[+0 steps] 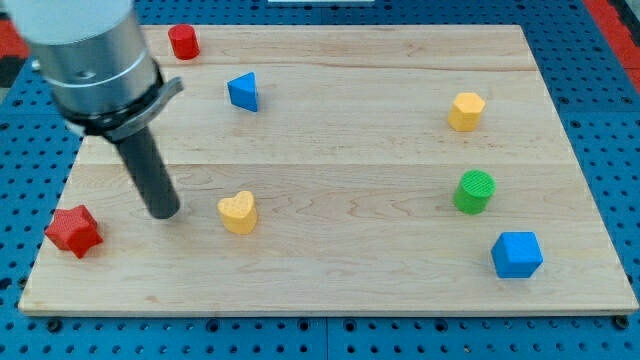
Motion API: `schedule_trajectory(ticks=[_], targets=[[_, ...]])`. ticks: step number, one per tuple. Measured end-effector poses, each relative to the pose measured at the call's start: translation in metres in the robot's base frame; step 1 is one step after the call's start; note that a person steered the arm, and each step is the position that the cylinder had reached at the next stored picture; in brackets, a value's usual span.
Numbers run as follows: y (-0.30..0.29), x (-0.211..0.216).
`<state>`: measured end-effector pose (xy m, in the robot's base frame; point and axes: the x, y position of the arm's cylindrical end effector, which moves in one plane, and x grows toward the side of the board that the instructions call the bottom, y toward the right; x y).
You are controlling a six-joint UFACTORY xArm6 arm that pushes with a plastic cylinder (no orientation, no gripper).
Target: Push the red star into the green star
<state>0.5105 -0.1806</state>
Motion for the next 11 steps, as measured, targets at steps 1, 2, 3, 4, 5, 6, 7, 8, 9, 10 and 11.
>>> schedule_trajectory(ticks=[1, 2, 3, 4, 5, 6, 7, 8, 9, 10, 11], targets=[[-0.034, -0.033], [-0.094, -0.041], [-0.124, -0.008], [-0.113, 0.028], [-0.029, 0.063], [0.034, 0.081], [0.017, 0.057], [-0.017, 0.026], [-0.047, 0.026], [-0.071, 0.050], [-0.074, 0.017]])
